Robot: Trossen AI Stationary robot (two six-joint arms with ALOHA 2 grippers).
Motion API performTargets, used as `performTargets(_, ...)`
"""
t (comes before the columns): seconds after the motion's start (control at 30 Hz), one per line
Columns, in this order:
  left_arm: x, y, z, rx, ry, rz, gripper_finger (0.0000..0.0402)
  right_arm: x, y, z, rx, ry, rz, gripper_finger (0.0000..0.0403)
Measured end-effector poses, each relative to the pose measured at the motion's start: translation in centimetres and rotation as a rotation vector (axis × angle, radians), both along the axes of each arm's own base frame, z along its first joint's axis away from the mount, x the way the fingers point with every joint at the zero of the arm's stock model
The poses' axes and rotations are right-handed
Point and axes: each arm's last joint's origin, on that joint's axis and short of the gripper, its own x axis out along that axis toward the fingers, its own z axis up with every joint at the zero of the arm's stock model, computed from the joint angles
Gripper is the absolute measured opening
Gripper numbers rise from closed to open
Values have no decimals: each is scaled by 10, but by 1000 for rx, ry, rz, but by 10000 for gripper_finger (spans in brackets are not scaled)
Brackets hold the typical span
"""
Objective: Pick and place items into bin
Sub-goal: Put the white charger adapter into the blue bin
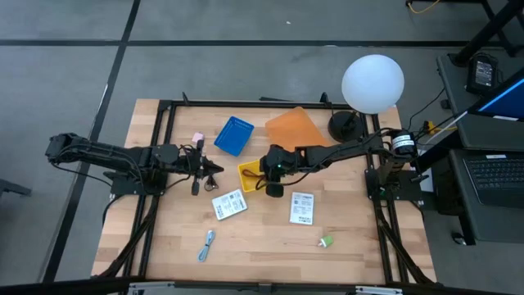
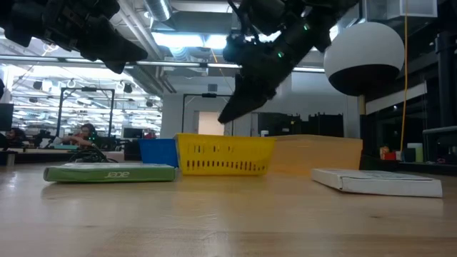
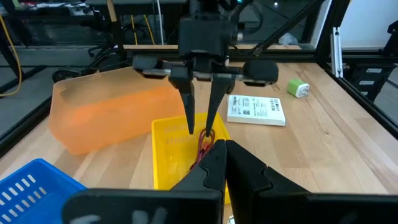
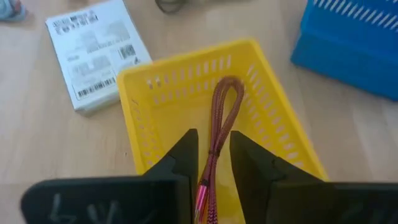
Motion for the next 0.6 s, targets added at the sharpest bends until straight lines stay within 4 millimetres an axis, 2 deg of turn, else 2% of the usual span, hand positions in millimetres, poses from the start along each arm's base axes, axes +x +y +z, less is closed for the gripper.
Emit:
performTargets(0.2,0,0,0,-1,0,-1,4,8,0,36,-35,78,42,68)
performTargets(0.37,0,0,0,-1,0,-1,4,9,1,58,-78,11,92,26)
performTargets(0.47,0,0,0,-18,-1,4,4,2,0,65,-77,-9,90,5)
performTargets(0.6,0,-1,2,-26,-17,2,4,-9,0,61,-84,-66,92,11)
